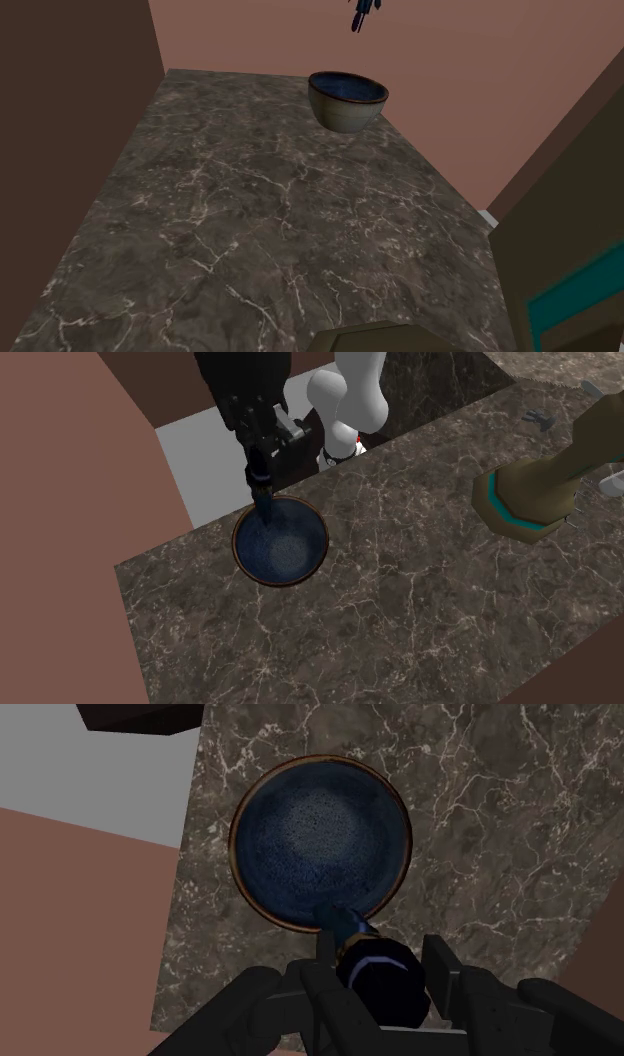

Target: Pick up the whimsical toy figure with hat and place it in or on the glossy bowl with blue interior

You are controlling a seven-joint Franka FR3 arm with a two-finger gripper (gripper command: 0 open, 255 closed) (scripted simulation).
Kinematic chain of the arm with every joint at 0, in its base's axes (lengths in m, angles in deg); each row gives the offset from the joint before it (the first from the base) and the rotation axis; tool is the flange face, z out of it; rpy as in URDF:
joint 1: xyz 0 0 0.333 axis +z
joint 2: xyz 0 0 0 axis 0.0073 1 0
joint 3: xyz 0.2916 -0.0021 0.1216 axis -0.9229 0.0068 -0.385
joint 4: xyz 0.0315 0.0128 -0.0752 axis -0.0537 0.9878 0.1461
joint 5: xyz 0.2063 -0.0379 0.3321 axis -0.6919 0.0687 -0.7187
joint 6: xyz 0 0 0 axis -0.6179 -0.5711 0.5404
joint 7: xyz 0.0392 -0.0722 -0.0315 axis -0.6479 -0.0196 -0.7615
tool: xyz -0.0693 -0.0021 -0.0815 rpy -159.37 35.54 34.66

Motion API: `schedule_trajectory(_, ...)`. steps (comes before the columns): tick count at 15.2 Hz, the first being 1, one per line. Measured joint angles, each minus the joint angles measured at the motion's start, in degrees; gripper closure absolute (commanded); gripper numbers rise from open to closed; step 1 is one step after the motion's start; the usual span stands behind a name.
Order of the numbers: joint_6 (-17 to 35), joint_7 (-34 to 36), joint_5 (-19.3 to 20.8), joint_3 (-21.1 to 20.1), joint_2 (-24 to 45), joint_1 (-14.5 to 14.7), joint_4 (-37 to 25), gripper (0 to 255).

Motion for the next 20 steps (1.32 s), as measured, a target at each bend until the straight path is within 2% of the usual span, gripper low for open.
schedule_trajectory(11, 10.09, -1.85, -1.12, 0.69, -6.62, -0.12, 16.69, 255)
schedule_trajectory(20, 17.14, -2.94, -1.76, 0.89, -10.36, -0.01, 27.49, 255)
